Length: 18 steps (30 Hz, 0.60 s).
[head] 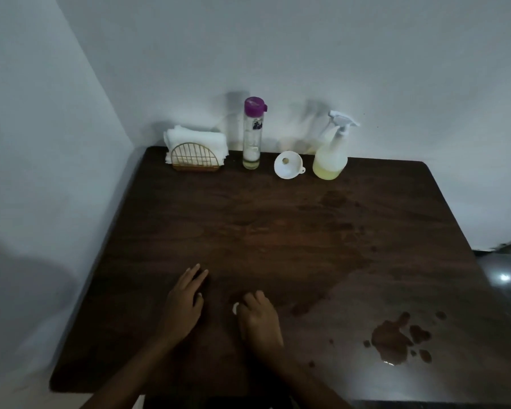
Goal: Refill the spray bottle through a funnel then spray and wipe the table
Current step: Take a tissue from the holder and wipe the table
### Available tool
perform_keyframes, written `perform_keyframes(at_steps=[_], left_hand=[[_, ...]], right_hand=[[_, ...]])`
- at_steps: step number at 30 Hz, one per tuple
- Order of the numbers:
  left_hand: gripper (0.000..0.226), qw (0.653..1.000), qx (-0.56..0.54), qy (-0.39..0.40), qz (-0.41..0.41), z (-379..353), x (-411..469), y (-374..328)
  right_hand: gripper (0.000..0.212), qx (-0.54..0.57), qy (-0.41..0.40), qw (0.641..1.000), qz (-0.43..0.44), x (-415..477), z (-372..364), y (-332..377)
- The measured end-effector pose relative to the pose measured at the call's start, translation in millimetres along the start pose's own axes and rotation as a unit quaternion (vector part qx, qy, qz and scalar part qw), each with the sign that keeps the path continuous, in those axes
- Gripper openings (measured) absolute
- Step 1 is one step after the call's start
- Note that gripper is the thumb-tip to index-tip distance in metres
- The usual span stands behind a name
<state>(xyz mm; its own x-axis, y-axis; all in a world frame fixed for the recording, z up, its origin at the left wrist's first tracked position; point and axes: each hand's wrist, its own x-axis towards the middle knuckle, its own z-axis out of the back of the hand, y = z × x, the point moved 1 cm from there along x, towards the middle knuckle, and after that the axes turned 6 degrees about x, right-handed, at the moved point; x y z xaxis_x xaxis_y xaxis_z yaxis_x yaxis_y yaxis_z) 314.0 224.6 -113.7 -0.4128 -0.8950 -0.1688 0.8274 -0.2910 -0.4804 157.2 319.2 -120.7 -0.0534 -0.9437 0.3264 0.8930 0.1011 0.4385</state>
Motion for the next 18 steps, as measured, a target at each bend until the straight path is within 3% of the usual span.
perform_keyframes(at_steps=[5,10,12,15,18], left_hand=[[0.055,1.0,-0.002,-0.02,0.0,-3.5,-7.8,6.3],[0.054,0.999,0.011,-0.043,-0.003,-4.6,-10.9,8.3],[0.054,0.999,0.011,-0.047,0.001,-5.6,-12.1,9.6],[0.055,0.998,0.009,-0.055,0.004,-6.7,-12.8,8.1],[0.055,0.998,0.001,-0.061,0.007,-8.2,-11.5,9.0]], right_hand=[[0.014,-0.022,0.042,0.999,-0.001,73.0,-12.8,-6.8],[0.007,-0.04,-0.011,0.985,-0.169,123.3,9.4,-79.5],[0.007,-0.053,-0.023,0.982,-0.178,121.7,19.9,-83.5],[0.011,0.006,0.047,0.996,-0.069,90.6,4.3,-38.8],[0.017,0.026,0.15,0.975,0.162,39.7,-8.9,6.3]])
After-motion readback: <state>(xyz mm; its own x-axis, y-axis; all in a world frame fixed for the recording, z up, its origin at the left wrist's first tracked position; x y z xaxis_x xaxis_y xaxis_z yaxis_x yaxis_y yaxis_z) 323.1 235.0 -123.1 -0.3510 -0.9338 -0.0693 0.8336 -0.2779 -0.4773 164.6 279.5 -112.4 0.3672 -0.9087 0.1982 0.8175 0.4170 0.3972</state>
